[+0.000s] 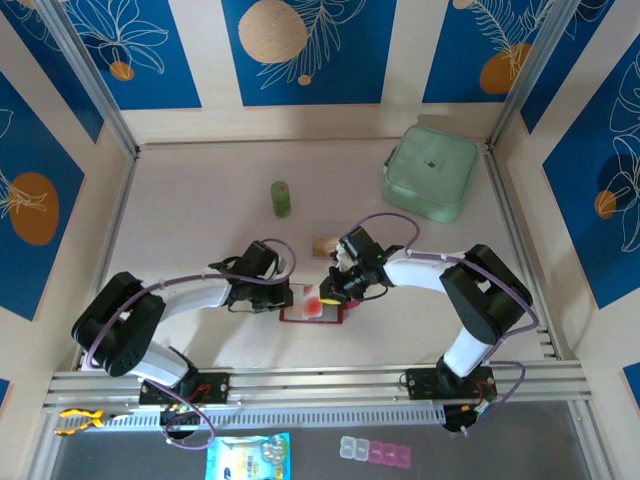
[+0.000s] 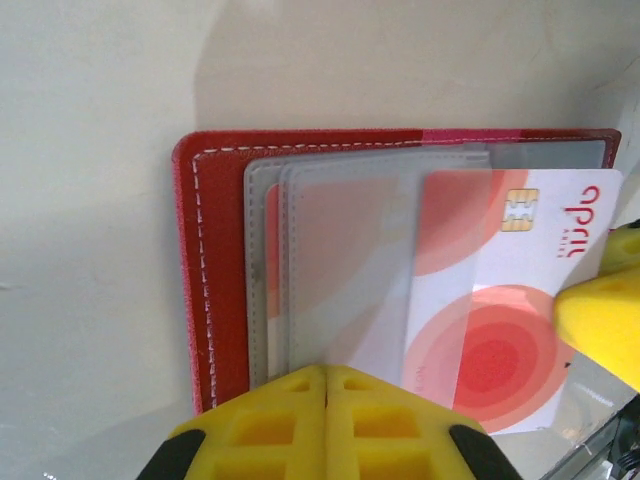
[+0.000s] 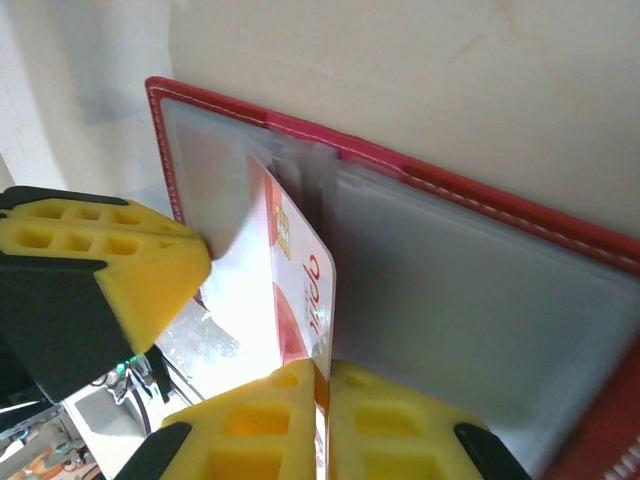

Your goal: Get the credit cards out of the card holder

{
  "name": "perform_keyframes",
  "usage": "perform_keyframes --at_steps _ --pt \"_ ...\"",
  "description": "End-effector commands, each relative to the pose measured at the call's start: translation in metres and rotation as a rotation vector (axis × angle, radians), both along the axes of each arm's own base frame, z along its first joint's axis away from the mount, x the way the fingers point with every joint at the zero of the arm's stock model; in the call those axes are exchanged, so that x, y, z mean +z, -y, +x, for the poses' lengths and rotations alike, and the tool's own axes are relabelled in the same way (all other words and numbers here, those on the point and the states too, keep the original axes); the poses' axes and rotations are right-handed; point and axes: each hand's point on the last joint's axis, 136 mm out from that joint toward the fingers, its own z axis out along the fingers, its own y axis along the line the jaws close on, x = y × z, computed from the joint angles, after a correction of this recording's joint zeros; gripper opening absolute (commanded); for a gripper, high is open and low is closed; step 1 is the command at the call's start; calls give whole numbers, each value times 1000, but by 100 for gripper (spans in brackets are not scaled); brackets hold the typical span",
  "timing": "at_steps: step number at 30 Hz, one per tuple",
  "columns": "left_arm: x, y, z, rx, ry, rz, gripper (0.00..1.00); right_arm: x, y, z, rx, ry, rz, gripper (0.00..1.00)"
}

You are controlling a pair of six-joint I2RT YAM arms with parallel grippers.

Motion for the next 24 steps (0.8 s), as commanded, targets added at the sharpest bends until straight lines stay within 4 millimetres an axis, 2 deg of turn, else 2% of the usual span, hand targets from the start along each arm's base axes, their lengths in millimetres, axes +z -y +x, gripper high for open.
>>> perform_keyframes --at_steps 1,7,24 --pt "-5 -8 -7 23 -21 24 3 2 17 -9 20 -9 -72 10" --pt "-8 -5 -11 32 -37 -4 4 10 25 -9 29 4 -112 9" --pt "-5 -2 -20 26 -32 -23 4 12 10 -2 69 4 -130 10"
